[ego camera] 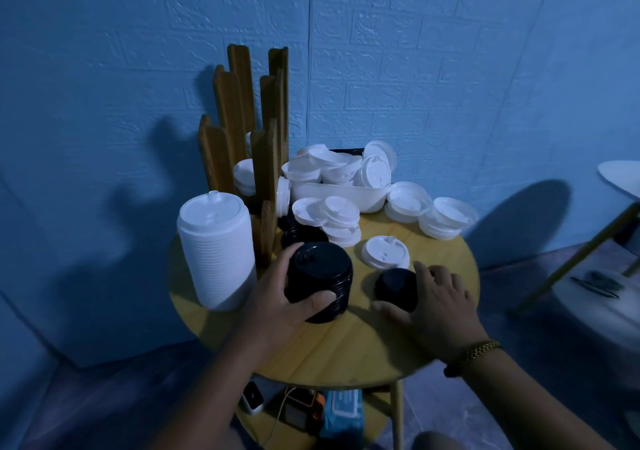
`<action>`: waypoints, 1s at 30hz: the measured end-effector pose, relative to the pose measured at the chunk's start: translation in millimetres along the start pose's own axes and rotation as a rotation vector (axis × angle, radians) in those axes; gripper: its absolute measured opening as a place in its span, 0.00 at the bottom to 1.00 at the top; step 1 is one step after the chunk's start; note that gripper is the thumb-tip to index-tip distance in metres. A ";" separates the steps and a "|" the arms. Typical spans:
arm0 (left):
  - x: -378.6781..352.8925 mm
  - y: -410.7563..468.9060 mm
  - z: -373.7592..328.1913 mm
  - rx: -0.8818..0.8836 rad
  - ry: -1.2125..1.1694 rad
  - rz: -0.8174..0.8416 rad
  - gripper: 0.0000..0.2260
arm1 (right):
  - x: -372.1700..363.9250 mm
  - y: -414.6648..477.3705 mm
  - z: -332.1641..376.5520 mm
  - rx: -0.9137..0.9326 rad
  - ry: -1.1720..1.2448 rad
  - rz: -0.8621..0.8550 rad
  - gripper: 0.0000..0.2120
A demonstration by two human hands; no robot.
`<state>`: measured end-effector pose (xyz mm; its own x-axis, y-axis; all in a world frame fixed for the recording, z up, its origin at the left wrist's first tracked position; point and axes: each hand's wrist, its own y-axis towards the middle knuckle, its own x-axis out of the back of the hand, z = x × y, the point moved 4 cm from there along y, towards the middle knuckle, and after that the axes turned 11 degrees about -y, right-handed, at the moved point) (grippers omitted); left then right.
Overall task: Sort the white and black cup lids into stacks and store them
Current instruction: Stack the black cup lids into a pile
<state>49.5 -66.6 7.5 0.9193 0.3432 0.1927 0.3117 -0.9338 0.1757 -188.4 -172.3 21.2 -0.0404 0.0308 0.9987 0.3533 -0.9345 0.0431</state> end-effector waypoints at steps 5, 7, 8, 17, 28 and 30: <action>-0.5 0.8 -0.3 -0.005 -0.005 0.002 0.41 | -1.4 7.2 -0.8 0.268 0.152 0.094 0.40; -0.6 1.1 0.0 -0.003 -0.013 -0.001 0.41 | -1.4 17.8 0.7 0.254 0.157 0.038 0.34; -0.6 1.3 0.5 -0.001 -0.020 -0.004 0.41 | -0.8 23.4 1.7 0.222 0.150 0.013 0.33; 0.6 0.0 1.5 -0.009 -0.006 0.003 0.41 | 3.8 33.9 -6.0 0.202 0.066 0.225 0.42; 0.7 -1.1 -1.8 -0.019 -0.003 0.007 0.38 | 15.2 37.6 -6.8 0.303 0.050 0.175 0.41; 0.6 -0.9 -1.9 -0.020 0.001 0.006 0.38 | 12.0 35.8 -6.1 0.318 0.028 0.193 0.42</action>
<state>49.4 -65.4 9.3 0.9208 0.3378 0.1949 0.3015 -0.9336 0.1936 -182.0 -207.6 34.6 0.0310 -0.1493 0.9883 0.6295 -0.7651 -0.1353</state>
